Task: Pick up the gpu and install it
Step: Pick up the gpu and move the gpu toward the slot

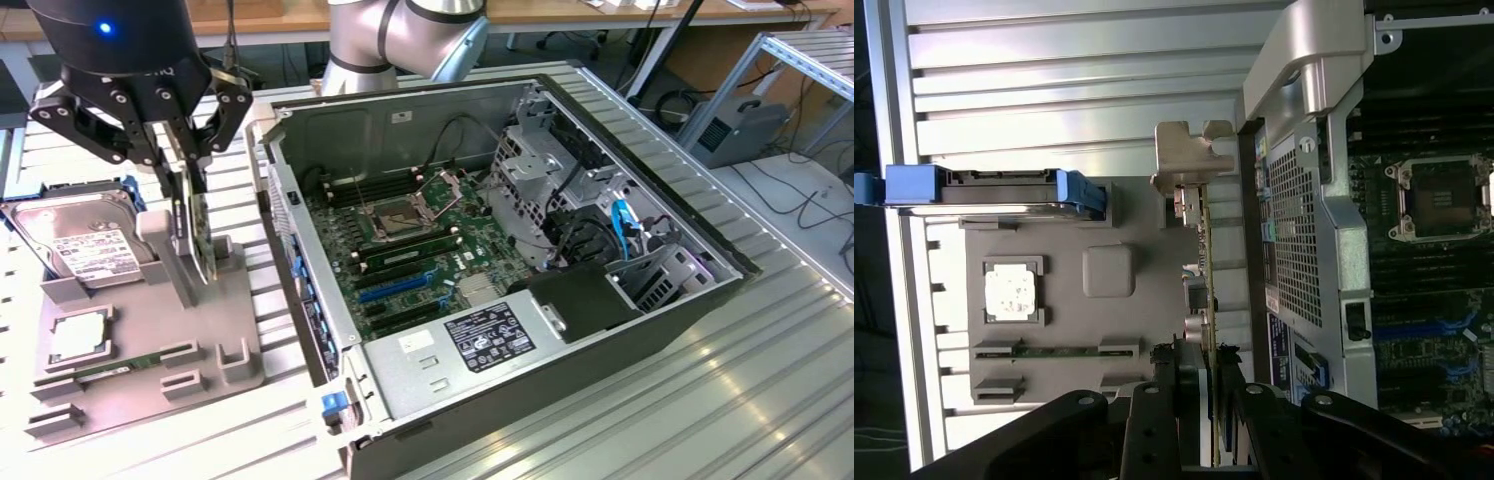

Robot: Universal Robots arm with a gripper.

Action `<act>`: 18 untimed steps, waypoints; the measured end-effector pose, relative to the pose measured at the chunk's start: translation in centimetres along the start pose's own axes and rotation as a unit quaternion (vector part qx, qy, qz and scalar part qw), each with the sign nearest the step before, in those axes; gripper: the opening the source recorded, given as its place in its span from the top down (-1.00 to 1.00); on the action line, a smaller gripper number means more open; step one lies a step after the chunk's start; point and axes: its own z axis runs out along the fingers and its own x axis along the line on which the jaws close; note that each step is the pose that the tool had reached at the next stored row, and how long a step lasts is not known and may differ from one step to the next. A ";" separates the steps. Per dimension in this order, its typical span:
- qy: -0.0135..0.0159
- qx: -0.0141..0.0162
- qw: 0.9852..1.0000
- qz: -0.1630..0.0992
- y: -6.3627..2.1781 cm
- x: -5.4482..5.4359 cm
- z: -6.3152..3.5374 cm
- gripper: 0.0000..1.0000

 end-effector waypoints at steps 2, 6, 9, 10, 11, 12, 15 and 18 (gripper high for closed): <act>0.000 0.000 1.000 0.000 0.00 0.0 -0.04 0.45; 0.000 0.000 1.000 0.000 0.01 0.0 -0.13 0.45; 0.000 0.000 1.000 0.000 0.01 0.0 -0.19 0.45; 0.000 0.000 1.000 0.000 0.01 0.0 -0.20 0.45; 0.000 0.000 1.000 0.000 0.01 0.0 -0.23 0.45; 0.000 0.000 1.000 0.000 0.01 0.0 -0.25 0.45; 0.000 0.000 1.000 0.000 0.01 0.0 -0.30 0.45; 0.000 0.000 1.000 0.000 0.02 0.0 -0.36 0.45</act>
